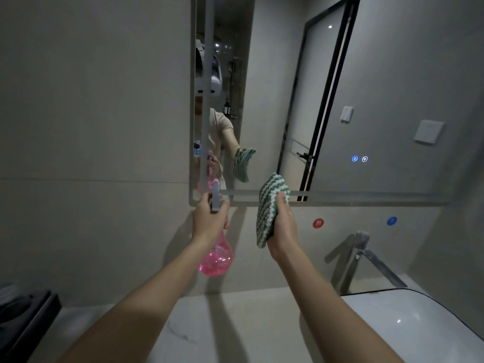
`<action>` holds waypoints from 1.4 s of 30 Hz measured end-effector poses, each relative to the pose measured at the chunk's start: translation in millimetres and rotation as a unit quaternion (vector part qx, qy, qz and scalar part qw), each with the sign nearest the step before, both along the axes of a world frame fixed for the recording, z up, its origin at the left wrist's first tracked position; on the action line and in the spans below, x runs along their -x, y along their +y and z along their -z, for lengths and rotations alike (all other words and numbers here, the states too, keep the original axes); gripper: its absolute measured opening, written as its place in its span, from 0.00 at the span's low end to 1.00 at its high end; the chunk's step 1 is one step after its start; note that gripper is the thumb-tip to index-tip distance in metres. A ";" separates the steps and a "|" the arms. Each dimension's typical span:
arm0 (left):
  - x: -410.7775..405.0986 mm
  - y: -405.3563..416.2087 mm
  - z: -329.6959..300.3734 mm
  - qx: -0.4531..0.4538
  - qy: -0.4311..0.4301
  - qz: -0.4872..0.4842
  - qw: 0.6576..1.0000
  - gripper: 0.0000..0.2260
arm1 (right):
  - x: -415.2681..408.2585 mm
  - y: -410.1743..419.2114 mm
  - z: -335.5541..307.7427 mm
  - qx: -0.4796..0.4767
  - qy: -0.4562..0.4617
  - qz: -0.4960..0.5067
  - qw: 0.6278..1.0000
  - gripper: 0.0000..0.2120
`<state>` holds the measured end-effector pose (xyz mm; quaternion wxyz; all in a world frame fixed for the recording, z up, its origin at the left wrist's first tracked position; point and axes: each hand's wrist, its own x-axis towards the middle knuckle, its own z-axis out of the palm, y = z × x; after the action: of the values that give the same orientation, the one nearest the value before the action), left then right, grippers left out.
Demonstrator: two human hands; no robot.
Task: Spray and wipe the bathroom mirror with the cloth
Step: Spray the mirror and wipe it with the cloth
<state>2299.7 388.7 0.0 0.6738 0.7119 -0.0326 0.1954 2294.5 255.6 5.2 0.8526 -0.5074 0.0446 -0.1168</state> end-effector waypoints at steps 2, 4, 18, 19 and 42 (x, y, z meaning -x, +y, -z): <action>1.3 -6.4 -3.5 -0.005 -0.001 -0.005 1.000 0.03 | -0.3 -6.7 -1.4 -0.001 -0.007 -0.004 1.000 0.21; 3.1 -13.4 -8.3 -0.010 -0.003 -0.003 1.000 0.03 | -0.6 -12.9 -2.6 -0.003 -0.012 -0.009 1.000 0.21; 2.1 -67.0 -39.3 -0.043 -0.007 0.019 0.999 0.05 | 8.0 -58.4 -1.4 -0.017 -0.025 0.021 0.999 0.22; 1.1 -72.0 -39.8 -0.050 -0.006 0.022 0.998 0.05 | 7.9 -63.7 -1.7 -0.019 -0.023 0.026 0.999 0.22; -24.6 -120.7 -15.3 -0.062 0.067 0.012 0.996 0.02 | 1.5 -116.3 14.3 -0.031 0.013 0.094 0.995 0.23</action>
<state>2324.4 268.0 15.4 0.6318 0.7630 -0.0084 0.1367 2293.0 139.2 -9.1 0.8523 -0.4761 0.1067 -0.1885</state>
